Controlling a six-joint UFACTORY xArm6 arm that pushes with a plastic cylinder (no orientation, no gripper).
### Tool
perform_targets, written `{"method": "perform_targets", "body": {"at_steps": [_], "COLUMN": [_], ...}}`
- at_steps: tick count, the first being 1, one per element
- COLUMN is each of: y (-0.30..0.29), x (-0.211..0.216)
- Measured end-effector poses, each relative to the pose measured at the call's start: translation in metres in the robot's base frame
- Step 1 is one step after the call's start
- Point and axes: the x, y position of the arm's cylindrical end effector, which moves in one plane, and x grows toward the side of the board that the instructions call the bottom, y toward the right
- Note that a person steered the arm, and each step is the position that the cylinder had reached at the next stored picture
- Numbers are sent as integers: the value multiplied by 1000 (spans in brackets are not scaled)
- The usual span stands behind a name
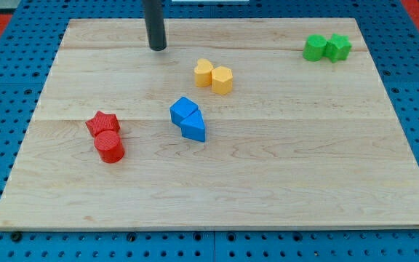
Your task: Separate the yellow heart and yellow hexagon
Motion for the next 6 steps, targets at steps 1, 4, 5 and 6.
{"method": "perform_targets", "body": {"at_steps": [1, 4, 5, 6], "y": [20, 192, 163, 137], "x": [39, 75, 70, 76]}}
